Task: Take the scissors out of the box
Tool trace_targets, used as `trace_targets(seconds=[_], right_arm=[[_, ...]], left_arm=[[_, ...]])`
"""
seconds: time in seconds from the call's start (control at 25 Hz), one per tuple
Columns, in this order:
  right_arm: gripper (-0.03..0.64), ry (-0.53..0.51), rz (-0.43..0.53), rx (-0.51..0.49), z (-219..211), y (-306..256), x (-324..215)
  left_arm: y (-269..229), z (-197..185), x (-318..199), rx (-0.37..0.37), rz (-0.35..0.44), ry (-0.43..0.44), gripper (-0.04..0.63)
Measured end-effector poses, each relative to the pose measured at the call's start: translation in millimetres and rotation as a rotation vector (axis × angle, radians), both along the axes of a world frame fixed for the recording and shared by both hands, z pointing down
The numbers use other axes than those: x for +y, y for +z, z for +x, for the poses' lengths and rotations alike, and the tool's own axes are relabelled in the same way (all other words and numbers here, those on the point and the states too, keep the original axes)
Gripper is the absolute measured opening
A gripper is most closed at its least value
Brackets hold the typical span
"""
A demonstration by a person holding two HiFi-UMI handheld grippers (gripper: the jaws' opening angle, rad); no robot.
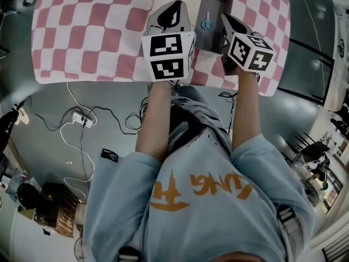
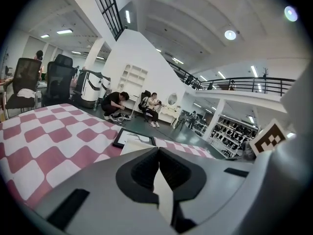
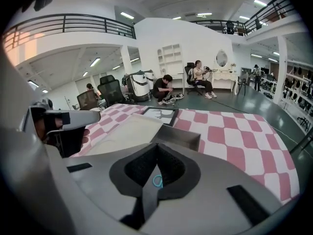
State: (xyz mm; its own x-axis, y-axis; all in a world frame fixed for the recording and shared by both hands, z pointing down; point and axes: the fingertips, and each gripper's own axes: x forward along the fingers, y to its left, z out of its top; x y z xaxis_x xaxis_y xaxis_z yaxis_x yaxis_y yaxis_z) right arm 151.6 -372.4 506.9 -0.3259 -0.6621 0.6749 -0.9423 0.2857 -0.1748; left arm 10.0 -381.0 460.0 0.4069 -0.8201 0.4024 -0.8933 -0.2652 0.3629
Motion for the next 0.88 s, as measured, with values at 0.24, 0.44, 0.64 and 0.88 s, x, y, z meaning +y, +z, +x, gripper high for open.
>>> trace_targets(seconds=[0.24,0.44,0.64,0.88], right_arm=[[0.000,-0.019,-0.080,0.068,-7,19,-8],[0.036,-0.031,-0.140,0.115,-16,30,-16],[0.070,-0.045,-0.209,0.162,-17,41,-18],[0.110,-0.050,-0.299,0.218,-18,57,-18]], left_arm=[[5,1,-8,0.021,-0.016,0.019,0.020],[10,-5,-15,0.031,-0.026,0.025,0.020],[17,-13,-17,0.046,-0.054,0.014,0.020],[19,-15,-22,0.062,-0.058,0.007,0.020]])
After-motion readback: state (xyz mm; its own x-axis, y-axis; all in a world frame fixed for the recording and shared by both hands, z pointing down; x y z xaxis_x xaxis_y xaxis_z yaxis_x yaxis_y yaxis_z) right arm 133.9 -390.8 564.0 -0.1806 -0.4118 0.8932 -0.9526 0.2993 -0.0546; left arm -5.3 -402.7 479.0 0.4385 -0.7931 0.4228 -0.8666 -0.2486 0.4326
